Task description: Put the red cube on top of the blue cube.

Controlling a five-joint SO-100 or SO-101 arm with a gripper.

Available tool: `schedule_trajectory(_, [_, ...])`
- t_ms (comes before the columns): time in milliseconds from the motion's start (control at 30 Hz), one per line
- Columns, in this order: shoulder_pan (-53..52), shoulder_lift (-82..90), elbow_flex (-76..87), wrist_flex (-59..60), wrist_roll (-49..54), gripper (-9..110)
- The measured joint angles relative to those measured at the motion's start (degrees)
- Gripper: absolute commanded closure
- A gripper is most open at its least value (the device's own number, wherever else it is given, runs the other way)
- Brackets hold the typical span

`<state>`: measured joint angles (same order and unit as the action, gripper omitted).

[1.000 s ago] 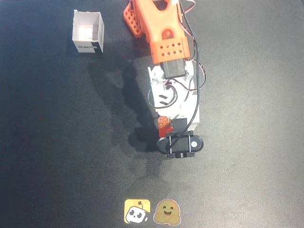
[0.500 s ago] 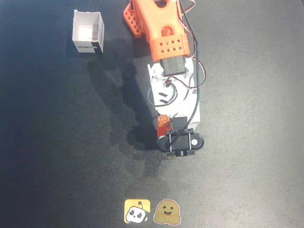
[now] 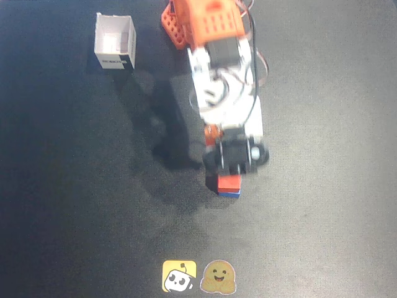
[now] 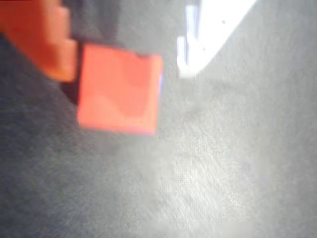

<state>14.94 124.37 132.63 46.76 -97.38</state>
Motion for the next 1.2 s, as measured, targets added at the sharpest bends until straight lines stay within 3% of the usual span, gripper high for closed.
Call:
schedule_trajectory(633, [-11.7,48.7,32.0,9.7,7.5,101])
schedule_trajectory(1200, [-13.8,52.2,32.2,25.1,7.1,101])
